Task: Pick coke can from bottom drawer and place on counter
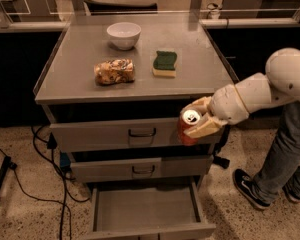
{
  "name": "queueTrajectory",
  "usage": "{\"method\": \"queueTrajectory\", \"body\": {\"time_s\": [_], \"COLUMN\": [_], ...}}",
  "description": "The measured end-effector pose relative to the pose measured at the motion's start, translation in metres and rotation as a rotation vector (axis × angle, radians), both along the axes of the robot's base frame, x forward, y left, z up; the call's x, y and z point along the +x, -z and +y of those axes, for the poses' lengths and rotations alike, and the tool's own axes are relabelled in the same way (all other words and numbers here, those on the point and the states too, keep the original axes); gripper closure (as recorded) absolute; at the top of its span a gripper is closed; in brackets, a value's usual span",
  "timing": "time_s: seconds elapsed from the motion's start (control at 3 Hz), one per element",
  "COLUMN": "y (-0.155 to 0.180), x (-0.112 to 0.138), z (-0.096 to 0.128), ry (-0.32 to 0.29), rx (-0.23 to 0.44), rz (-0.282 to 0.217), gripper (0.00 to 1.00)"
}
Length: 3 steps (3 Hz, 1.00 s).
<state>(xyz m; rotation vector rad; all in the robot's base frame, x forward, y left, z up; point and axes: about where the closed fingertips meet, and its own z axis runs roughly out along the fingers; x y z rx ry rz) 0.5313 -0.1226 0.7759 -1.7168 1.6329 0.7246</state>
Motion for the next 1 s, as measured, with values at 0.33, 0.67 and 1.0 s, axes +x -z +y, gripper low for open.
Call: {"method": "queueTrajectory", "body": {"time_s": [0.33,0.67,1.0], "y": [-0.043,-0.106,-0.106], "x": [-0.001,-0.002,-0.001], "z": [-0.007,-0.010,-0.010], "ry": [0.007,0.019,0.020], "rx": [-0.009,0.011,0.011], "rz": [0.073,0.094,0.094], "gripper": [1.00,1.00,1.00]}}
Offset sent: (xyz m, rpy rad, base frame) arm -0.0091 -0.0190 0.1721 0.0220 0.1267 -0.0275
